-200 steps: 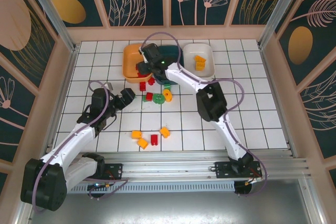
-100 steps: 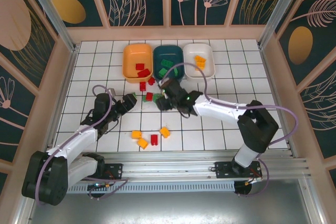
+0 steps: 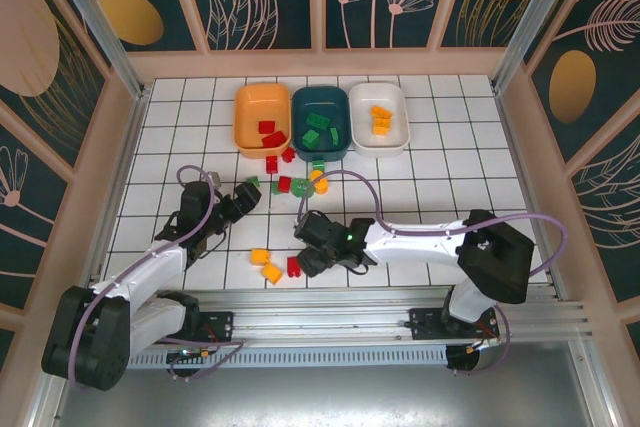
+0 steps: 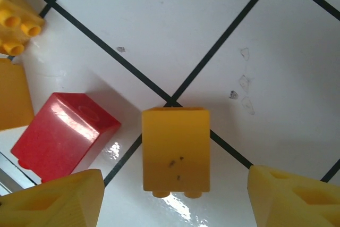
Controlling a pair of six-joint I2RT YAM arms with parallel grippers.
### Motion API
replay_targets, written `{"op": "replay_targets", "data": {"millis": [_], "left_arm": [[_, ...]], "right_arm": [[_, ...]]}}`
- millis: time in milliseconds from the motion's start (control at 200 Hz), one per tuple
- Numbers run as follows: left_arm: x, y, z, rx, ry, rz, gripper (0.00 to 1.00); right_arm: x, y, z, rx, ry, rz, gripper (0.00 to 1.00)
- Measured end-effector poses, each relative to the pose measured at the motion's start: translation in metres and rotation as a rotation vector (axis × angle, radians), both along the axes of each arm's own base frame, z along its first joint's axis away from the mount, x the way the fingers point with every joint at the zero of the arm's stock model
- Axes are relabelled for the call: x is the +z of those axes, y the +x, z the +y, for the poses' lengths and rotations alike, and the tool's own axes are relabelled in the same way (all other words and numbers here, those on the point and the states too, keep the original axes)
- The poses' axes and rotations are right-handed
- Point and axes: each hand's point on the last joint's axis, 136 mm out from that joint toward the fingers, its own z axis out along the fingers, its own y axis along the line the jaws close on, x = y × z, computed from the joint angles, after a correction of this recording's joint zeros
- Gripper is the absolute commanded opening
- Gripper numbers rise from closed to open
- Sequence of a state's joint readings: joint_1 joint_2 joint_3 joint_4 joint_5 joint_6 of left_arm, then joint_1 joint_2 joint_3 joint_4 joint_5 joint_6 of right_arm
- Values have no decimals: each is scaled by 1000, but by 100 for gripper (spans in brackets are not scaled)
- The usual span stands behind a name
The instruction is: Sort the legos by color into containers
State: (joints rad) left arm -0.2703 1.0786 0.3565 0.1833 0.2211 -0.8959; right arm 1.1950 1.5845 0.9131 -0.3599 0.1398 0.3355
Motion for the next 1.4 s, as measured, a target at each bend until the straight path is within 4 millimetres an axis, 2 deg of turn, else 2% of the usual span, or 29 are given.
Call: {"op": "replay_targets", "data": {"millis": [435,686,886,1126,1251,1311,1396], "left_arm": [[9,1,-1,2,-14,-23,95],[9,1,0,4,-11,-19,95],[7,1,0,5,-10,-16,95],[4,2,0,6,-7,-2,95],[9,4,-2,4,-19,3,94],[16,7,-4,5,-28,1,93],[30,11,-5,10,-36,-4,93]], "right_arm": [[-6,6,4,8,3,-7,66],[-19,18,-2,-10,-12,-5,53],[-22,26,-5,-27,-11,-9,48],[-33,31,-9,-25,-47,-17,35],[-24,43,-12,-54,-37,-65,30],[-7,57,-14,-90,9,-96,29],[30,95,-26,-185,96,-182,27]]}}
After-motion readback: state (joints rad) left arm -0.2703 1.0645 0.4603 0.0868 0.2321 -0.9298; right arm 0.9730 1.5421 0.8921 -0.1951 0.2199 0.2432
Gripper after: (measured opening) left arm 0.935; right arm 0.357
